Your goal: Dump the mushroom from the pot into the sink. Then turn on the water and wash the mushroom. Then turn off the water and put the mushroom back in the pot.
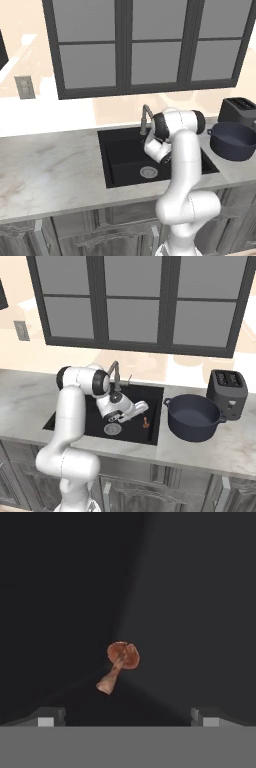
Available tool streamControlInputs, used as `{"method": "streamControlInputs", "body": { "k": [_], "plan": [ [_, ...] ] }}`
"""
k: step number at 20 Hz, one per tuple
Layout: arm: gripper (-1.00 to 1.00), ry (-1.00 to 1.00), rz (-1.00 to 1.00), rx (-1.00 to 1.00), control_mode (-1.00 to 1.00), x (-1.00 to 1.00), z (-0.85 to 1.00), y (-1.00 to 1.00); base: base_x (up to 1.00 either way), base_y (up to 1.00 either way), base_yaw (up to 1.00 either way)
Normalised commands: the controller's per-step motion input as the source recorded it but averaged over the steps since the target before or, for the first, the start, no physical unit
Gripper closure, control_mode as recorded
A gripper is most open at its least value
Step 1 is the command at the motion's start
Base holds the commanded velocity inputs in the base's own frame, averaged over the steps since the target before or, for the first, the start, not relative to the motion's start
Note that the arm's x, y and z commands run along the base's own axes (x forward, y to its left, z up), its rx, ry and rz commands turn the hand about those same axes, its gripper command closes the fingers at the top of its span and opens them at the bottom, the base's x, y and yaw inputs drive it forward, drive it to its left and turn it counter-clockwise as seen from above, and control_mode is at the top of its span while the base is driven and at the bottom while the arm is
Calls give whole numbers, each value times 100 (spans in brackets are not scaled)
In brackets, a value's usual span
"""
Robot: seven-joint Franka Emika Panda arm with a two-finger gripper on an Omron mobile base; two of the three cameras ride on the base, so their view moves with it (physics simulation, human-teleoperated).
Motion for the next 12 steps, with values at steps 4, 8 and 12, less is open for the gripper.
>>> {"method": "streamControlInputs", "body": {
  "k": [4, 8, 12],
  "plan": [
    [-100, 0, -9, 5, -100, 8, -11, -1, 0, 0, 0],
    [-100, 0, -9, 5, -100, 4, -11, -6, 0, 0, 0],
    [-100, 0, -6, 6, -100, 0, -8, -20, 0, 0, 0]
  ]
}}
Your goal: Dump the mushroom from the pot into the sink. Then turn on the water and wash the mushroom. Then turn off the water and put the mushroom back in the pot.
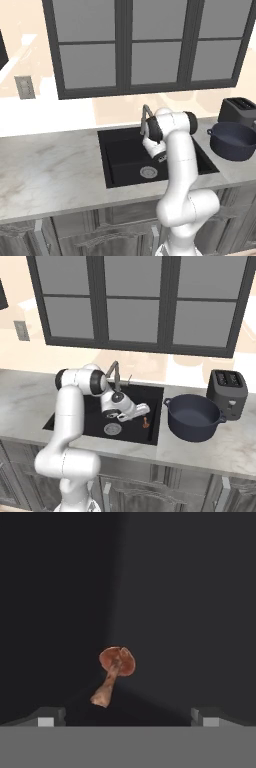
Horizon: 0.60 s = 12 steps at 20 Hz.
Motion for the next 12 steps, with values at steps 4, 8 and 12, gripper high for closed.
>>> {"method": "streamControlInputs", "body": {
  "k": [4, 8, 12],
  "plan": [
    [-100, 0, -5, 7, -100, 0, -8, -25, 0, 0, 0],
    [-100, 0, -6, 5, -100, 4, -8, -12, 0, 0, 0],
    [-100, 0, -5, 2, -100, 16, -19, -1, 0, 0, 0]
  ]
}}
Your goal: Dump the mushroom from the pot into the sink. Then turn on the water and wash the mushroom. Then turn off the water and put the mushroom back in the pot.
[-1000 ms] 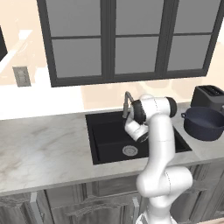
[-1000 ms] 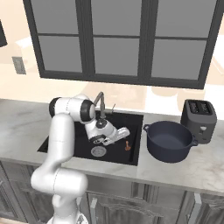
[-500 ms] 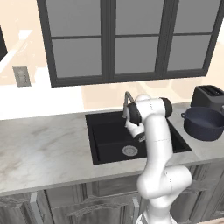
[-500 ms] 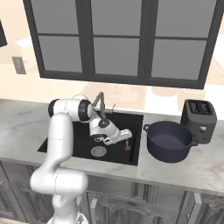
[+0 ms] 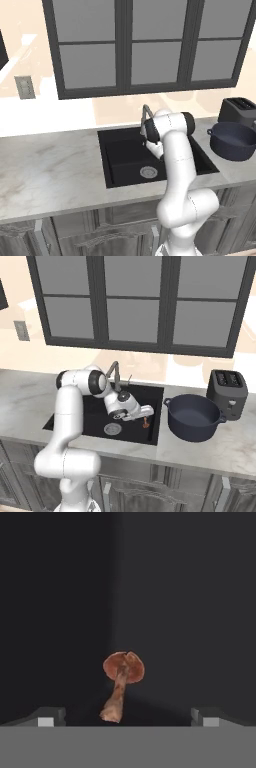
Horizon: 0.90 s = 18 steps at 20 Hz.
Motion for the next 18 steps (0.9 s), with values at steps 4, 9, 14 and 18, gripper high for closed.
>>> {"method": "streamControlInputs", "body": {
  "k": [4, 9, 14, 18],
  "plan": [
    [-100, 0, -5, 0, -100, 18, -27, 0, 0, 0, 0],
    [-100, 0, -4, 1, -100, 9, -29, -15, 0, 0, 0],
    [-100, 0, -5, 2, -100, 0, -25, -36, 0, 0, 0],
    [-100, 0, -5, 3, -100, 0, -17, -50, 0, 0, 0]
  ]
}}
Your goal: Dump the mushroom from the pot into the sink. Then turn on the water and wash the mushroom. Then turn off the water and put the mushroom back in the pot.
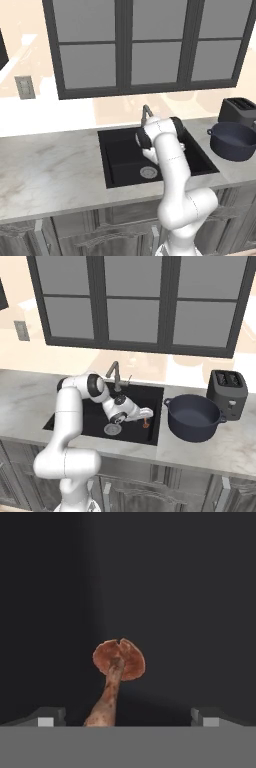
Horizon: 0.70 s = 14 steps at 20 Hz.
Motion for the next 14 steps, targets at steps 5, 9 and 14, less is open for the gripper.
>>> {"method": "streamControlInputs", "body": {
  "k": [5, 9, 14],
  "plan": [
    [-100, 0, -4, 11, -100, 0, -15, -59, 0, 0, 0],
    [-100, 0, 0, 26, -100, 0, -28, -72, 0, 0, 0],
    [-100, 2, 0, 33, -100, -3, -31, -93, 0, 0, 0]
  ]
}}
